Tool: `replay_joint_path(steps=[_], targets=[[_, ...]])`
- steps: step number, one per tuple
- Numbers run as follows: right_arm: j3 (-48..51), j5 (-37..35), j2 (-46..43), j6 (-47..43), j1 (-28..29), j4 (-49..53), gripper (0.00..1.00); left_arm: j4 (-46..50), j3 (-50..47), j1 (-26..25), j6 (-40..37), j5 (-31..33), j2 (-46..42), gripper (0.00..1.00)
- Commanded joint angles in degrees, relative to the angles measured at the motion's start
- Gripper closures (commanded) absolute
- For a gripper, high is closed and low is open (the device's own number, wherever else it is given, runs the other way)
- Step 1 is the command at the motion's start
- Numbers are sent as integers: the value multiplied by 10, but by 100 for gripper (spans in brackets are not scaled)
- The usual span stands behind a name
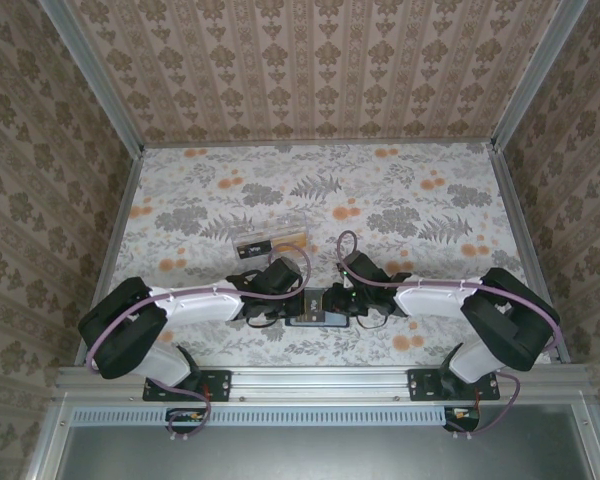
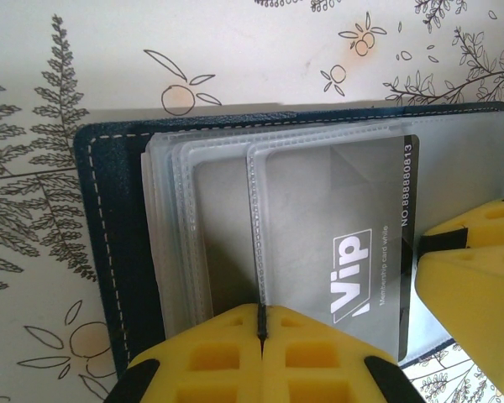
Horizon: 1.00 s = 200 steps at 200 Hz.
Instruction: Take the credit cards out of the card holder
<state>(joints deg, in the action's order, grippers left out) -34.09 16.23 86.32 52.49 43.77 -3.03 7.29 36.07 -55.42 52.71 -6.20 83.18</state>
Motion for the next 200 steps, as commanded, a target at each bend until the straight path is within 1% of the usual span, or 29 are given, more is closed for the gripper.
replay_joint_path(steps=[1, 29, 52, 77, 99, 108, 200], targets=[[-8, 7, 16, 1, 3, 6, 73, 46, -19, 7, 2, 15, 11, 100], [-4, 23, 27, 9, 3, -21, 73, 42, -20, 6, 3, 13, 14, 100], [-4, 33, 32, 14, 3, -35, 76, 36, -20, 5, 3, 9, 19, 100], [0, 28, 27, 16, 3, -34, 84, 36, -21, 5, 3, 9, 19, 100], [7, 24, 19, 16, 2, -36, 97, 37, -22, 5, 3, 9, 19, 100], [10, 22, 17, 17, 1, -36, 100, 37, -23, 6, 3, 10, 19, 100], [52, 18, -14, 16, -32, -33, 100, 51, -39, 21, 3, 17, 4, 100]])
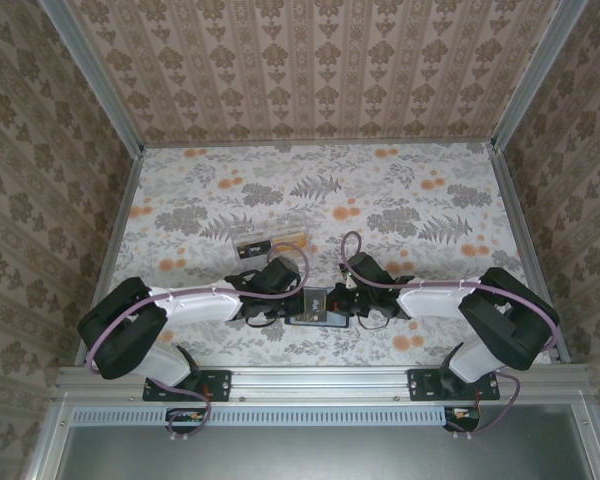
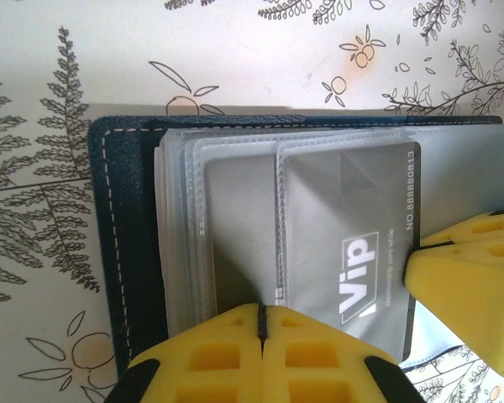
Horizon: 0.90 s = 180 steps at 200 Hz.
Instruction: Take the credit cards out of the card holder
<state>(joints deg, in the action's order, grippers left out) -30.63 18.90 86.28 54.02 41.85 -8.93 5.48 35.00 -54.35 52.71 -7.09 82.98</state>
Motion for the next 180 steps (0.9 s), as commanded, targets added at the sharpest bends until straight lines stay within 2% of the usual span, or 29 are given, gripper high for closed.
replay_joint_path(steps=[1, 81, 95, 127, 180], targets=[[18, -8, -14, -1, -13, 27, 100, 69, -28, 11, 2, 26, 6, 100], [20, 7, -20, -6, -20, 18, 100, 67, -24, 9, -1, 21, 2, 100], [15, 12, -24, -6, -18, 16, 90, 68, -21, 7, -3, 20, -1, 100], [-13, 10, -35, -20, -3, 43, 85, 83, -5, 1, -8, 23, -18, 100], [-39, 11, -29, -27, 15, 55, 82, 147, 9, 5, -19, 61, -98, 84]])
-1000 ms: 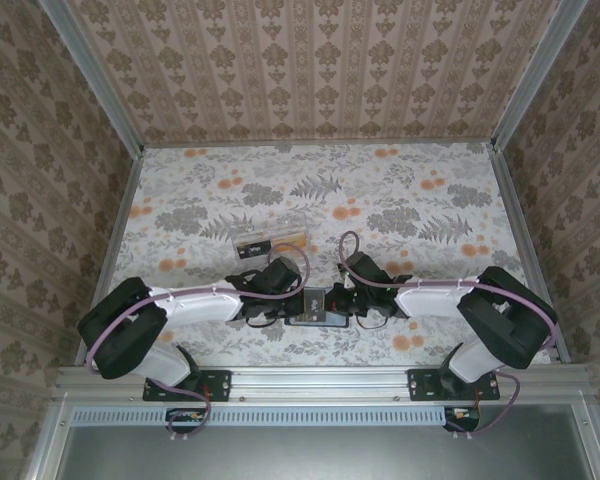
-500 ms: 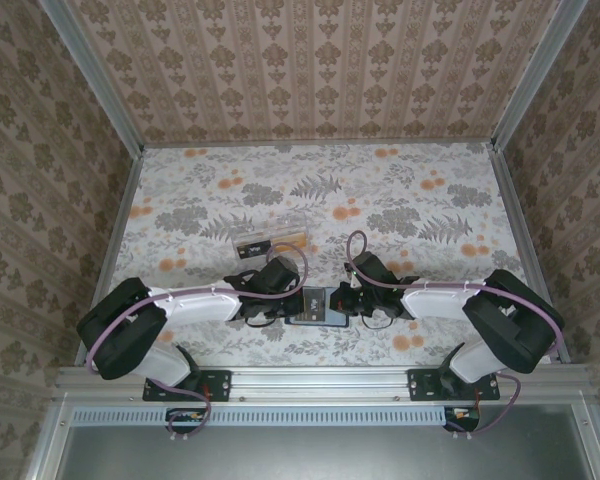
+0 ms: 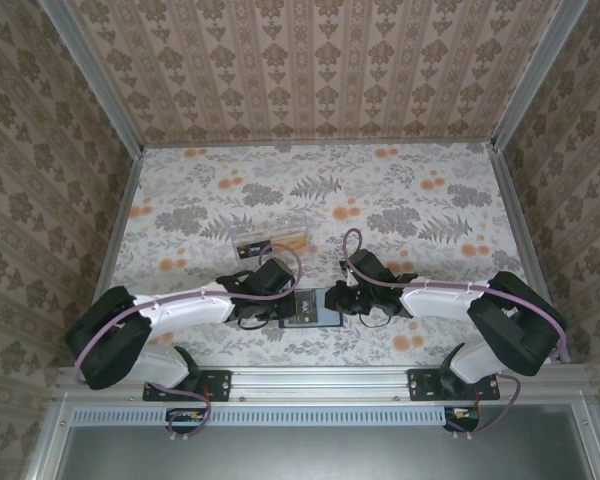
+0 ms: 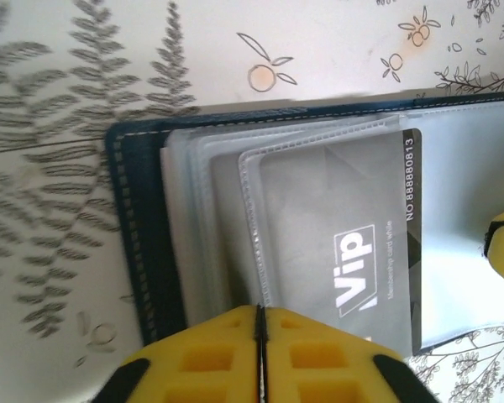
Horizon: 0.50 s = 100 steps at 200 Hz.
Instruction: Take the credit cards out of the card holder
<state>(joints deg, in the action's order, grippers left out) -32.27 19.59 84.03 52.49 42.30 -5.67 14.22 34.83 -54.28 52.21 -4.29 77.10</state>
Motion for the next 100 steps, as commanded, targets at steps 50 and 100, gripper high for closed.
replay_joint_path(steps=[50, 100], targets=[[-57, 4, 28, -20, 28, 32, 80, 46, -28, 34, -24, 15, -72, 77], [-57, -5, 55, -22, 29, 36, 81, 13, -38, 33, -28, -4, -52, 75]])
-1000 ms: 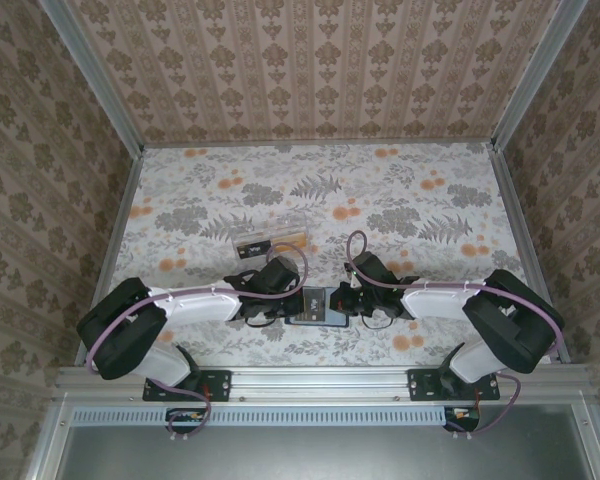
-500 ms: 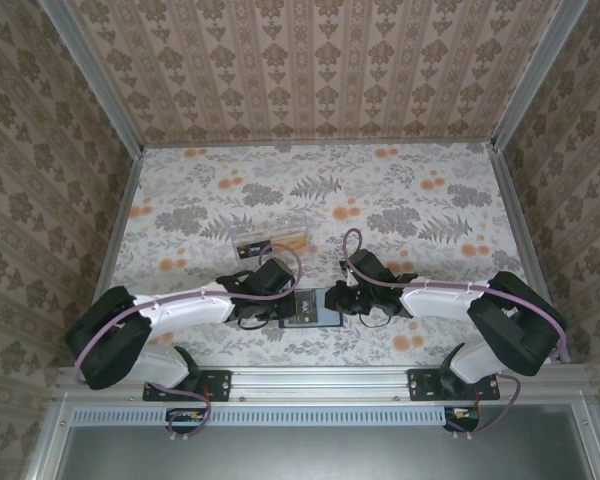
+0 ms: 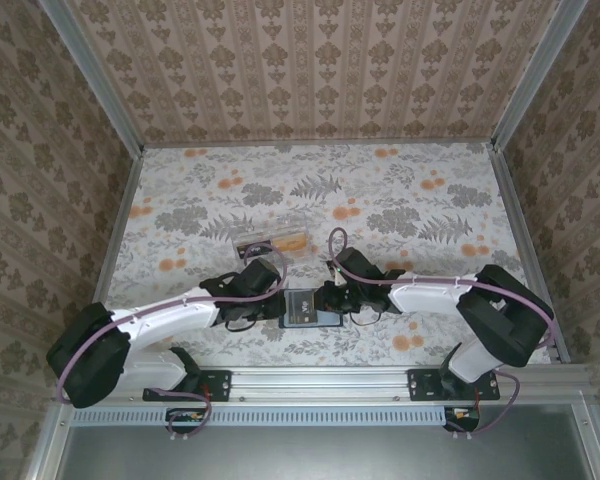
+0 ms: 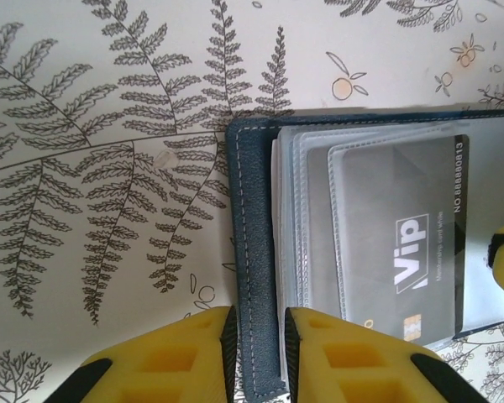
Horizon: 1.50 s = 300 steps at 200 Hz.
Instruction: Take the credit cards out of the card holder
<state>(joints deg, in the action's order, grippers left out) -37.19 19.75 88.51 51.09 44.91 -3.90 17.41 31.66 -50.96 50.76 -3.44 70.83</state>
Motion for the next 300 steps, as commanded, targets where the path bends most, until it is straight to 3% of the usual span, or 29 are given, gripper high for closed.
replay_joint_path(steps=[1, 71, 126, 201, 300], targets=[[-8, -6, 10, -9, 3, 19, 82, -19, -7, 0, -13, -13, 11, 75], [-14, 18, 38, 8, 17, -16, 86, -59, -4, -15, -8, -24, 46, 76], [-10, 14, 40, 9, 16, -18, 78, -53, 6, -18, -10, -17, 76, 78], [-2, 14, 18, 16, 11, -33, 80, -12, 27, -22, -8, 6, 119, 93], [5, 12, 25, 19, 0, -43, 81, 35, 69, -30, -38, 27, 47, 95]])
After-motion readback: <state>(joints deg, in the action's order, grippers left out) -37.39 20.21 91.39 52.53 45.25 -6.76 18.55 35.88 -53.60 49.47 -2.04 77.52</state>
